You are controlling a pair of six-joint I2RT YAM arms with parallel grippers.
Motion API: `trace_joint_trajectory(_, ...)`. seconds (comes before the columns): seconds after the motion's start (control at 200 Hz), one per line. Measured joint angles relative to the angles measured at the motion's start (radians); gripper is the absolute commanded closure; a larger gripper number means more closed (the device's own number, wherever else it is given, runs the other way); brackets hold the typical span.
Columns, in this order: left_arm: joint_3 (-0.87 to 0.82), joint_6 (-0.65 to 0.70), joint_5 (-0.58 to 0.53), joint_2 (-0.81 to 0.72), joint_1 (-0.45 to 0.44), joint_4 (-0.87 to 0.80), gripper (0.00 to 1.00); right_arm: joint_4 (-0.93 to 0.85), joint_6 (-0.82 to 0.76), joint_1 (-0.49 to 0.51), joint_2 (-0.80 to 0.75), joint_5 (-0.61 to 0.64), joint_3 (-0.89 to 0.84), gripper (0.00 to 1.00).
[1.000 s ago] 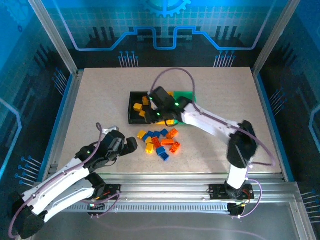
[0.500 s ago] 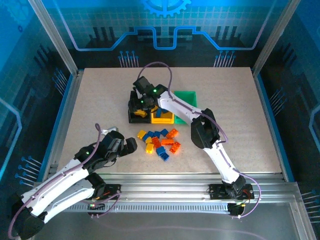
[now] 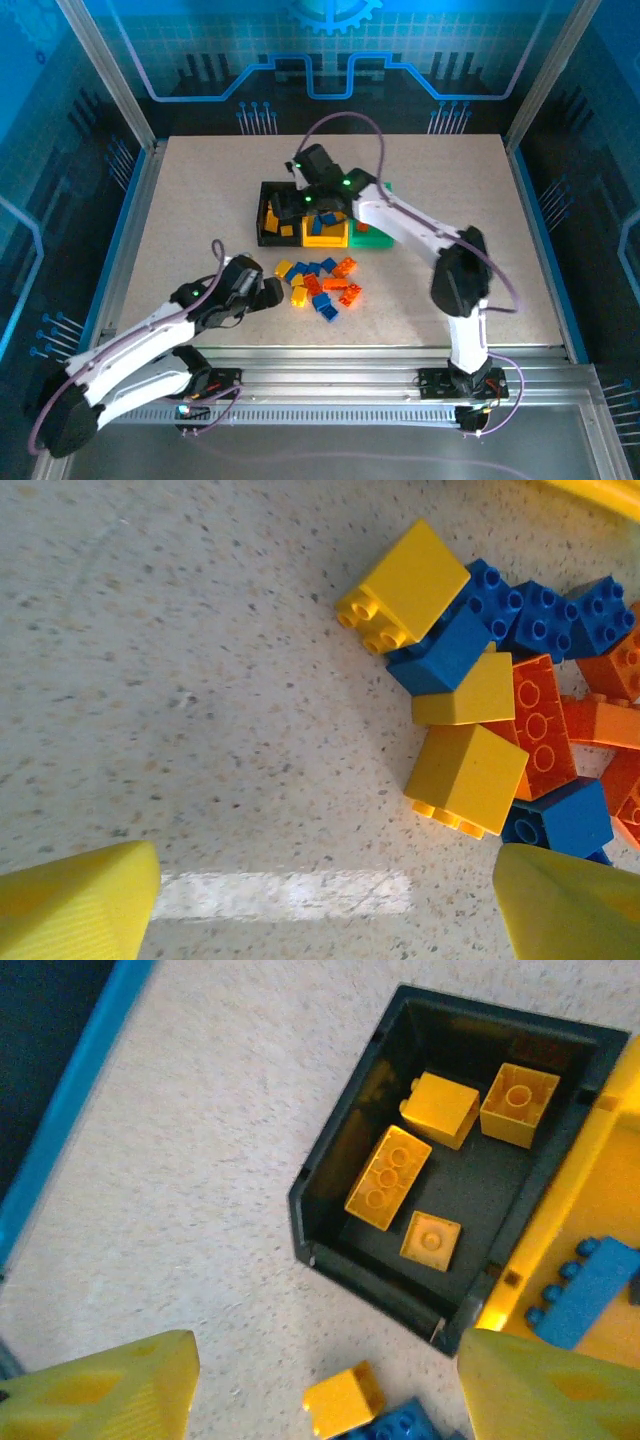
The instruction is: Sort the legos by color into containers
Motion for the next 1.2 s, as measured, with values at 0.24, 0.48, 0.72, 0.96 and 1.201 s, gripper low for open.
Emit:
trace_joint_trajectory(0.24,0.121,0.071,0.014,0.283,-0.126,0.099,0.27,0.08,0.027,-0.047,-0.291,0.01,-0.36,0.29)
trace_joint_trajectory(0.48,0.183,0.131,-0.061,0.455,-0.192,0.133,0.37,0.09,0.049,-0.095,-0.386,0.026,-0.531,0.29)
trace_joint_trajectory(0.72,0.215,0.162,-0.119,0.57,-0.203,0.14,0.57,0.105,0.061,-0.112,-0.463,0.026,-0.573,0.29)
trace_joint_trajectory(0.96,0.218,0.176,-0.145,0.582,-0.211,0.138,0.77,0.115,0.064,-0.124,-0.498,0.027,-0.578,0.29)
trace_joint_trajectory(1.201,0.222,0.148,-0.146,0.344,-0.199,0.076,0.76,0.123,0.065,-0.134,-0.514,0.027,-0.621,0.29)
